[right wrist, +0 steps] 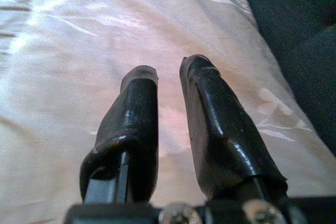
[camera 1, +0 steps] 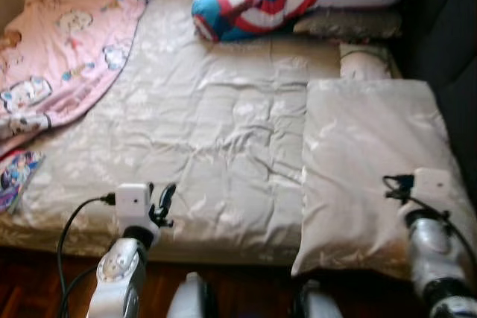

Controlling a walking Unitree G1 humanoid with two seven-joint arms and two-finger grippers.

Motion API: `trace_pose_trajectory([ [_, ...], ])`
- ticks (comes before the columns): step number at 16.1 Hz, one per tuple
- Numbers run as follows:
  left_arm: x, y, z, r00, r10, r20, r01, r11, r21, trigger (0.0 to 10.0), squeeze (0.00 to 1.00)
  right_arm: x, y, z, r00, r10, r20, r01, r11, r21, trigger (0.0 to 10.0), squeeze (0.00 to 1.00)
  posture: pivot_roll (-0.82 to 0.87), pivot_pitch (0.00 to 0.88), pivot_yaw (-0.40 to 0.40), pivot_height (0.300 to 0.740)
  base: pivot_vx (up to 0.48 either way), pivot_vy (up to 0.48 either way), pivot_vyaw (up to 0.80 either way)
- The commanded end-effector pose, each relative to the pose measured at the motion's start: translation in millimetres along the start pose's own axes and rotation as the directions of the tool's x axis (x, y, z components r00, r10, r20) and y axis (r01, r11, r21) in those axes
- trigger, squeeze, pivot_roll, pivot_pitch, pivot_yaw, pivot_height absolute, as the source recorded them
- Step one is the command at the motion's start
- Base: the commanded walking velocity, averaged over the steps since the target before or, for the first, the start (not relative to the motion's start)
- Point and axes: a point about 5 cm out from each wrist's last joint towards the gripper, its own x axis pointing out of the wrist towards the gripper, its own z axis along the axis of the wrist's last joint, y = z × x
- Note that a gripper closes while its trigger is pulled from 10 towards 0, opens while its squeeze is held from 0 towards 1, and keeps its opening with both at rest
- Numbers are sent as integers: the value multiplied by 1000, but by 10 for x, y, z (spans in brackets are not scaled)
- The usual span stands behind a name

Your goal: Clean up the room

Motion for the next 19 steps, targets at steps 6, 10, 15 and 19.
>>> trace_pose_trajectory([
  [6,-138,143,-588,974,51,-219,-68,995,-68,10000,0,-256,221,-552,976,40,-215,-40,999,2,10000,0,36,86,11,740,0,0,0],
  [10,-316,204,-1053,885,65,-461,-107,992,-64,10000,0,-459,260,-875,933,43,-357,-24,998,59,10000,0,26,31,12,740,0,0,0],
  [15,-567,144,-1369,775,63,-629,-97,995,-21,10000,0,-673,345,-1140,879,64,-473,-7,993,121,10000,0,8,1,10,740,0,0,0],
  [19,-664,55,-1480,725,45,-687,-55,998,8,10000,0,-895,445,-1369,811,67,-581,-20,996,87,10000,0,13,13,8,740,0,0,0],
])
